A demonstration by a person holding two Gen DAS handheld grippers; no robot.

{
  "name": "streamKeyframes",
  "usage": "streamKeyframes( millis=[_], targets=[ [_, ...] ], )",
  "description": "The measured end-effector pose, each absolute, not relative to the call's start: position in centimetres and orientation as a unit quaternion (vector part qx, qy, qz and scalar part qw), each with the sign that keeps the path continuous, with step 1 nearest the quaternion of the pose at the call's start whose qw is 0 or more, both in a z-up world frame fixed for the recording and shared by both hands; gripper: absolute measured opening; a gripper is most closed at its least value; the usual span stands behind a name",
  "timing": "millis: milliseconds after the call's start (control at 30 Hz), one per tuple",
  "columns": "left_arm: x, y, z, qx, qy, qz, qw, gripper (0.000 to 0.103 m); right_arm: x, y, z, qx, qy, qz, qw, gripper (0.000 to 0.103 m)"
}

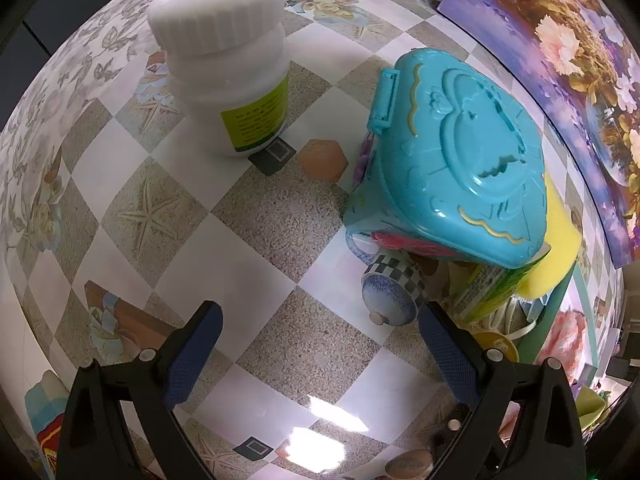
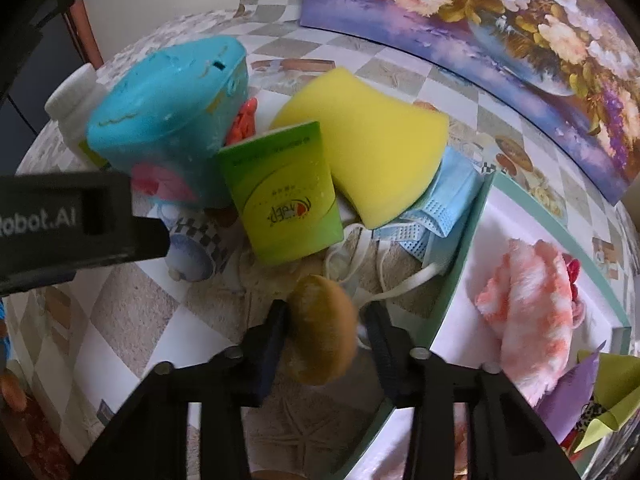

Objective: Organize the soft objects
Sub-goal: 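Grasp the gold tin with the right tool while the left tool grasps the green tissue pack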

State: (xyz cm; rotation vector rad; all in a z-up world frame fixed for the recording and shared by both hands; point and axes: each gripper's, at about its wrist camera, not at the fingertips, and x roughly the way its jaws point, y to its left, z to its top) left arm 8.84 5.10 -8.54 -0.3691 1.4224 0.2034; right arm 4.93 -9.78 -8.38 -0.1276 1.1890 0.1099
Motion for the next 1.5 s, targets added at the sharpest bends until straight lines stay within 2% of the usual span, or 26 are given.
streamKeyframes(
  millis=[167, 300, 833, 1100, 1200, 1367, 1433, 1500],
  targets=[
    [8.8, 5.0, -8.3, -0.168, 0.647, 0.091, 0.739, 0.098, 4.9, -10.0, -8.2, -0.052, 0.562, 0.047, 0.824, 0.033],
    [8.8, 4.7, -7.9, -0.169, 0.645, 0.086, 0.74, 0.098, 4.9, -10.9, -7.5, -0.035, 0.559, 0.05, 0.827, 0.022],
    [7.9, 0.2, -6.1, -0.153, 0.645, 0.011, 0.748, 0.098, 3.3, -17.1, -1.6, 0.056, 0.504, 0.015, 0.862, 0.02],
    [7.8, -2.3, -5.8, -0.163, 0.61, -0.002, 0.776, 0.097, 2.3, -19.7, -0.2, 0.073, 0.491, -0.011, 0.868, 0.02],
    [7.9, -3.1, -6.3, -0.172, 0.603, 0.001, 0.779, 0.084, 1.9, -20.5, 0.4, 0.076, 0.485, -0.018, 0.871, 0.02],
    [8.2, -3.7, -8.0, -0.19, 0.599, 0.011, 0.778, 0.08, 1.3, -21.5, 1.1, 0.081, 0.477, -0.025, 0.875, 0.02],
    [8.4, -3.9, -8.3, -0.192, 0.595, 0.014, 0.781, 0.071, 1.1, -21.9, 1.2, 0.086, 0.476, -0.026, 0.875, 0.02],
    [8.6, -4.0, -8.5, -0.197, 0.592, 0.016, 0.781, 0.07, 1.1, -22.0, 1.2, 0.09, 0.476, -0.025, 0.874, 0.02]
  ],
)
